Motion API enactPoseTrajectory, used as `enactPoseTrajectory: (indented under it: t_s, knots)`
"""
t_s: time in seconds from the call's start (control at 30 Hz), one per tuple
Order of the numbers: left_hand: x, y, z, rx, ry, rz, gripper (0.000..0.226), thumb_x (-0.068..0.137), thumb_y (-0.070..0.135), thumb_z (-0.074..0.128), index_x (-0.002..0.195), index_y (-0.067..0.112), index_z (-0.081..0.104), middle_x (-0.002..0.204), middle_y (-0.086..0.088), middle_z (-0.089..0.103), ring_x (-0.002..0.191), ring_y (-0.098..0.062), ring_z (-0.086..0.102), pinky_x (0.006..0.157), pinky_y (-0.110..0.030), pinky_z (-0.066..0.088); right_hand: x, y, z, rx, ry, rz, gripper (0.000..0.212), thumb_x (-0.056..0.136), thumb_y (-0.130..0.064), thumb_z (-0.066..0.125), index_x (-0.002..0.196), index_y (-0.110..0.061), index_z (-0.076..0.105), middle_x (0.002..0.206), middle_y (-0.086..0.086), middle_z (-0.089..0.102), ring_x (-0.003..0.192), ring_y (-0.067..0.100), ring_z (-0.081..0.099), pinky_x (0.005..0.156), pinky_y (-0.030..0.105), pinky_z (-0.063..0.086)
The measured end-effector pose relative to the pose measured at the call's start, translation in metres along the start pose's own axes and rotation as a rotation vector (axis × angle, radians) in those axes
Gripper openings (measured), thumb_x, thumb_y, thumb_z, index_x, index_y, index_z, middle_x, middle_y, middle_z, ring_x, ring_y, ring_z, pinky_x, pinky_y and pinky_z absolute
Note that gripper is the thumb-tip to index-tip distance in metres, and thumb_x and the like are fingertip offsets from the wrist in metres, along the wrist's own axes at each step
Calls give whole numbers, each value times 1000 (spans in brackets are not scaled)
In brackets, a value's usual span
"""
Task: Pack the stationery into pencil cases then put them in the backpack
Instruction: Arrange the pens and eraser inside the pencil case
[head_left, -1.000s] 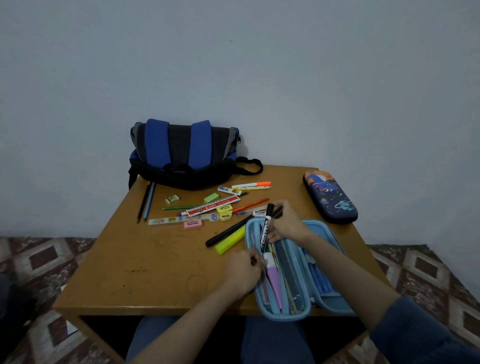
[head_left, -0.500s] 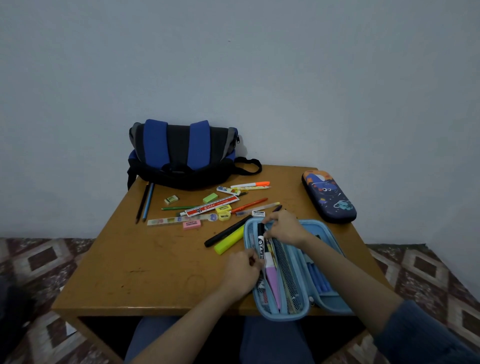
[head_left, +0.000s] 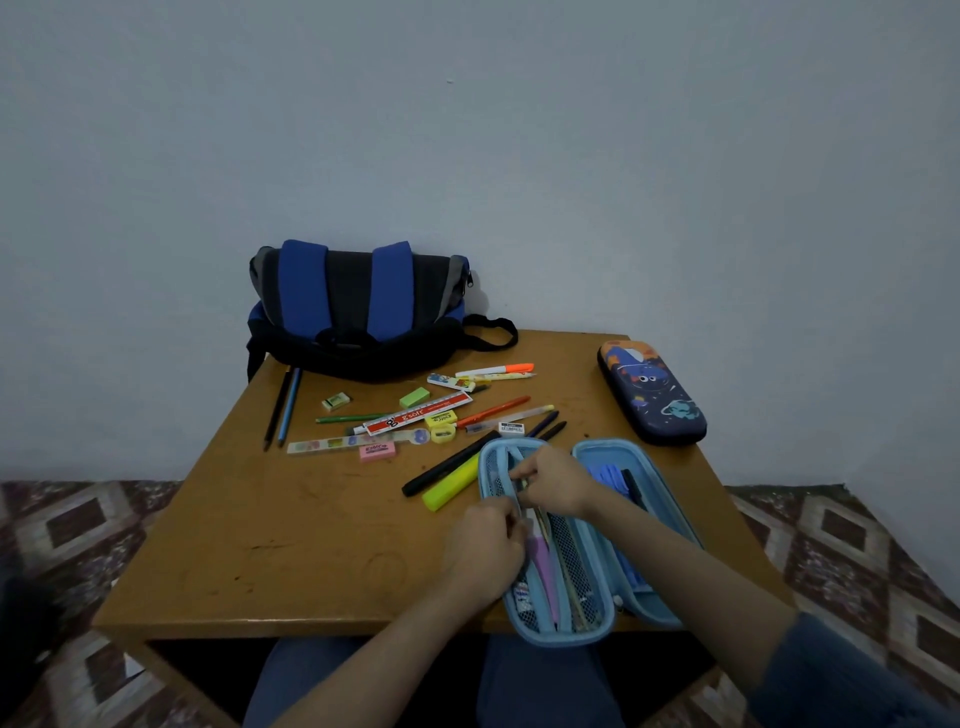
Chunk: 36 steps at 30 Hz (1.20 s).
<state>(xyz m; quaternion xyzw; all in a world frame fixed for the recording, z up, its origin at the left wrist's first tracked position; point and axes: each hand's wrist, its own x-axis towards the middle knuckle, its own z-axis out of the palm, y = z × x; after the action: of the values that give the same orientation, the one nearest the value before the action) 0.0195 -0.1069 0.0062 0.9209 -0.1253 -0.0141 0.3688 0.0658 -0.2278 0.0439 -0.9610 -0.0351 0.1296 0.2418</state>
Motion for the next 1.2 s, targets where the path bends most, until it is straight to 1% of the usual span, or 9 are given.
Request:
enactPoseTrajectory:
  t_s: [0.07, 0.17, 0.23, 0.33, 0.5, 0.7, 0.8, 1.07, 1.2]
  knots:
    - [1, -1, 0, 3, -19, 2, 17, 93, 22, 48, 78, 14, 50, 77, -3, 54, 66, -16, 49, 55, -28, 36, 0, 3, 4, -9, 9, -21, 21, 80, -3, 57, 95, 1, 71, 74, 12, 68, 66, 25, 54, 61, 32, 43]
    - [2, -3, -2, 0, -46, 8, 16, 93, 22, 49, 79, 15, 50, 79, -2, 55, 70, -17, 52, 60, -30, 41, -5, 3, 2, 81, 19, -28, 23, 82, -6, 63, 104, -6, 71, 56, -10, 50, 60, 10, 48, 66, 26, 41]
    - [2, -4, -4, -18, -58, 7, 16, 93, 21, 49, 77, 17, 49, 78, -1, 55, 71, -17, 53, 62, -30, 43, -7, 3, -2, 126, 14, 1, 31, 81, -6, 68, 111, -1, 66, 58, -10, 49, 64, 9, 49, 69, 26, 42]
    - [2, -6, -6, -35, -61, 3, 19, 93, 22, 50, 75, 19, 48, 75, 1, 55, 69, -15, 53, 61, -29, 43, -9, 1, -15, 132, -19, 42, 39, 74, -15, 77, 109, -3, 64, 63, -11, 45, 59, 2, 43, 60, 18, 40]
    - [3, -9, -5, -41, -64, -3, 24, 93, 19, 49, 70, 23, 45, 68, 8, 49, 60, -6, 47, 52, -18, 36, -14, 2, -18, -103, -110, -13, 35, 73, -28, 78, 104, -13, 69, 65, -15, 43, 58, -2, 39, 52, 17, 32]
    - [-3, -15, -4, -41, -105, 29, 16, 92, 18, 49, 78, 13, 54, 76, -4, 57, 59, -9, 45, 57, -25, 40, -20, 10, -7, 20, -114, -12, 25, 75, -20, 77, 97, -11, 71, 53, -10, 43, 48, 3, 37, 48, 17, 29]
    - [-4, -18, -3, -66, -117, 21, 15, 93, 19, 49, 80, 13, 54, 75, -2, 55, 57, -5, 44, 51, -16, 35, -21, 11, -3, 29, -81, -2, 23, 76, -20, 76, 98, -13, 71, 52, -9, 44, 46, 6, 37, 47, 19, 30]
    - [-4, -19, -3, -70, -134, -9, 22, 93, 20, 50, 70, 20, 48, 69, 5, 51, 55, -3, 44, 47, -14, 33, -23, 9, -5, 19, -126, -12, 39, 79, -19, 73, 116, -12, 65, 60, -15, 37, 54, -1, 35, 51, 15, 28]
    - [-5, -19, -5, -78, -138, -18, 29, 93, 20, 50, 65, 25, 43, 73, 3, 55, 59, -6, 49, 53, -19, 40, -25, 5, -9, -48, -194, -11, 38, 77, -20, 75, 113, -12, 67, 64, -15, 41, 63, 3, 42, 56, 17, 32]
